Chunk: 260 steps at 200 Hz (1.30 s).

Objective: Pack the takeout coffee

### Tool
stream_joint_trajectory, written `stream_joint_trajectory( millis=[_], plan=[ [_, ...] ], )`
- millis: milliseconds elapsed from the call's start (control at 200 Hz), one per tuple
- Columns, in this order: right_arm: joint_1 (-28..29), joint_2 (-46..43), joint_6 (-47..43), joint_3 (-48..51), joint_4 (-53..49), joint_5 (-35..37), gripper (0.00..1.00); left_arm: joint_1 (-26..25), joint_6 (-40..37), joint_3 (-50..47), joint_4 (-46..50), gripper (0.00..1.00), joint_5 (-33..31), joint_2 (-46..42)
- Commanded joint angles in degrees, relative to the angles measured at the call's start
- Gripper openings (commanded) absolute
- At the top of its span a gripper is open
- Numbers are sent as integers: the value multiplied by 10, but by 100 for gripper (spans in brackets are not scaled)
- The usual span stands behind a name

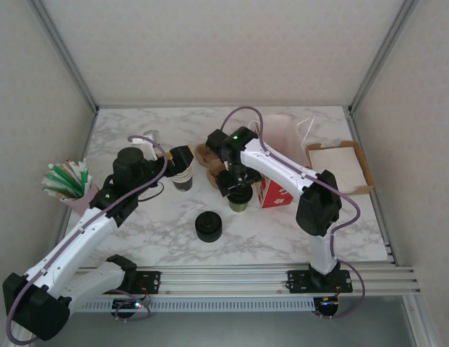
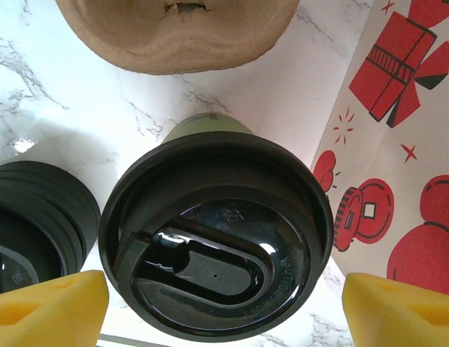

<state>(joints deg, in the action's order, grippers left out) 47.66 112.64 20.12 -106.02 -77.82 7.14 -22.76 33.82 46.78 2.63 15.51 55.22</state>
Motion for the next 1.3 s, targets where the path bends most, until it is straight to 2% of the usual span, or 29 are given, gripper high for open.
stream_joint_trajectory(
  millis=[0,1297],
  plan=[
    [-6,5,-9,-2,-9,-17,84,5,-7,14,-10,100,14,3],
    [-15,25,-15,21,12,-39,81,6,-3,13,-12,100,19,3]
  ],
)
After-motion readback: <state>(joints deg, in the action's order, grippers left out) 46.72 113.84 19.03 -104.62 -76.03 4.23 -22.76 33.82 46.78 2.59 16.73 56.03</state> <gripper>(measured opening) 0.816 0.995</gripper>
